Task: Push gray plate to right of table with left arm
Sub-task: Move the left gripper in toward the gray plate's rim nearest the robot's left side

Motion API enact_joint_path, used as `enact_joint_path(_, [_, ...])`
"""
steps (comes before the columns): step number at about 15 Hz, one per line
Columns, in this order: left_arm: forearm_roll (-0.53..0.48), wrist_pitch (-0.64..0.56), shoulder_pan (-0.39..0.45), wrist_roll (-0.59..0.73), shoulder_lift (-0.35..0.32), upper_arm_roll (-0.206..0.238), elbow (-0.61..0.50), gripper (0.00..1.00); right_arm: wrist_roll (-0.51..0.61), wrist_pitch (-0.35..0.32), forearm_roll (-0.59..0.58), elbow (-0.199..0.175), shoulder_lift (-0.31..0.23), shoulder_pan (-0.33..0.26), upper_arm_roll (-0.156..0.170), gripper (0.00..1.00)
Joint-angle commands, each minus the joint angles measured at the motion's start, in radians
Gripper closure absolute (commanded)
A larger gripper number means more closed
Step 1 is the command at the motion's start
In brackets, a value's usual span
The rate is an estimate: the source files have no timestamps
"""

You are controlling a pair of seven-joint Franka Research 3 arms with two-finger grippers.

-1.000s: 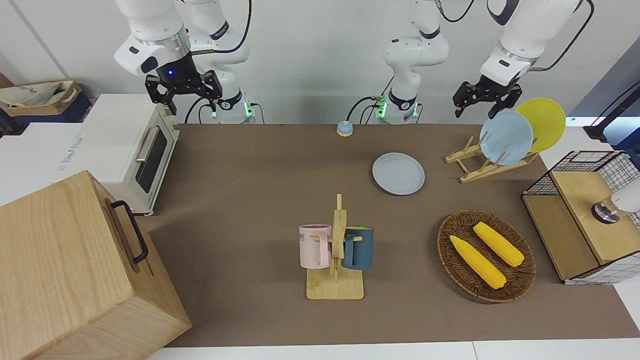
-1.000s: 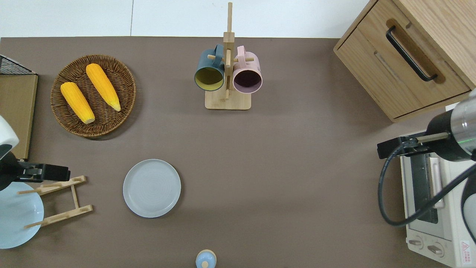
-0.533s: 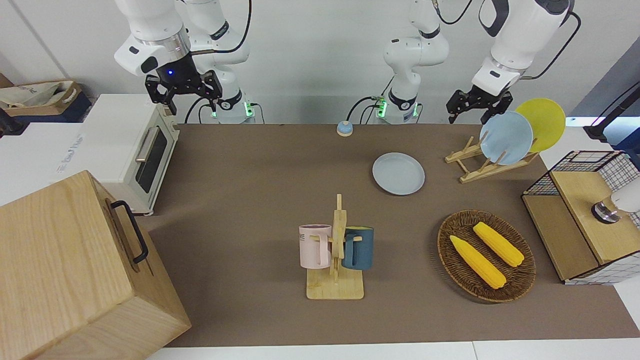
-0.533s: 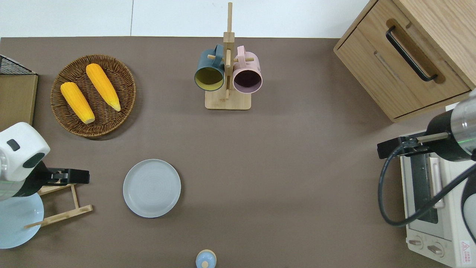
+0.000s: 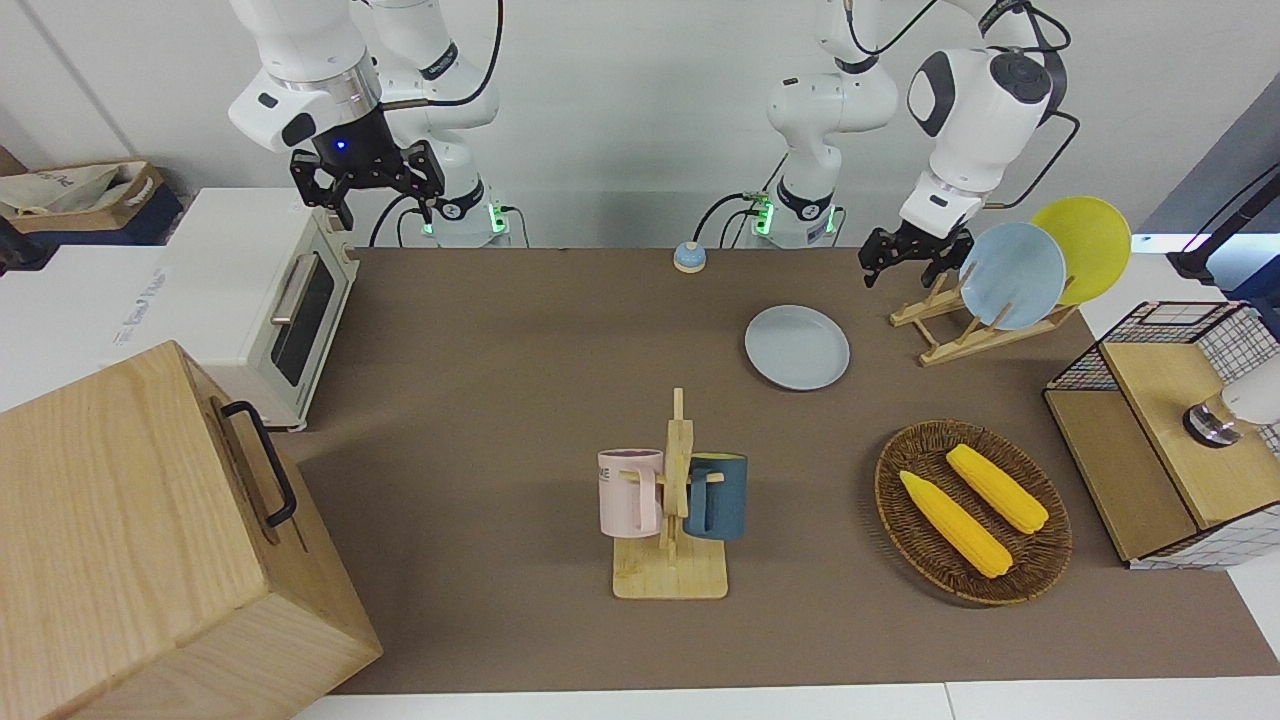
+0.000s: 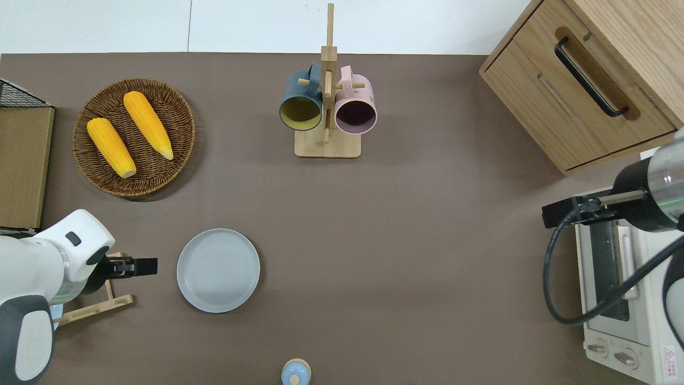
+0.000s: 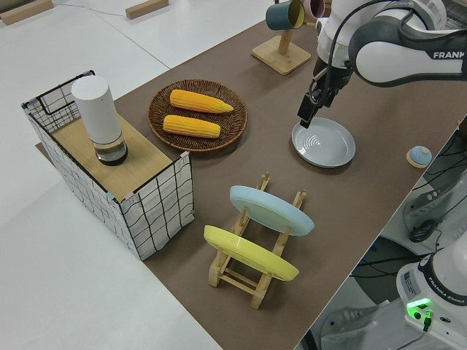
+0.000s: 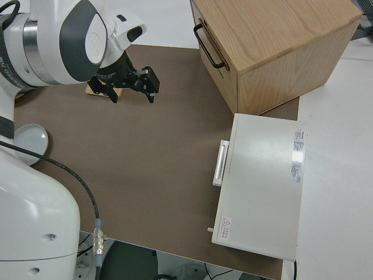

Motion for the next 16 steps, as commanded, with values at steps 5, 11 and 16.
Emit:
enact_joint_path(5, [-0.034, 0.273, -0.046, -0.017, -0.038, 0.005, -0.243, 0.01, -0.003, -0.012, 0.008, -0.001, -0.008, -0.011, 0.006, 0.017])
enact_joint_path(11, [-0.035, 0.39, -0.058, -0.035, 0.048, 0.002, -0.278, 0.01, -0.003, -0.012, 0.008, -0.001, -0.008, -0.011, 0.006, 0.017])
enact_joint_path(16, [-0.035, 0.479, -0.11, -0.121, 0.137, 0.004, -0.281, 0.01, -0.001, -0.012, 0.008, -0.001, -0.008, -0.011, 0.006, 0.017])
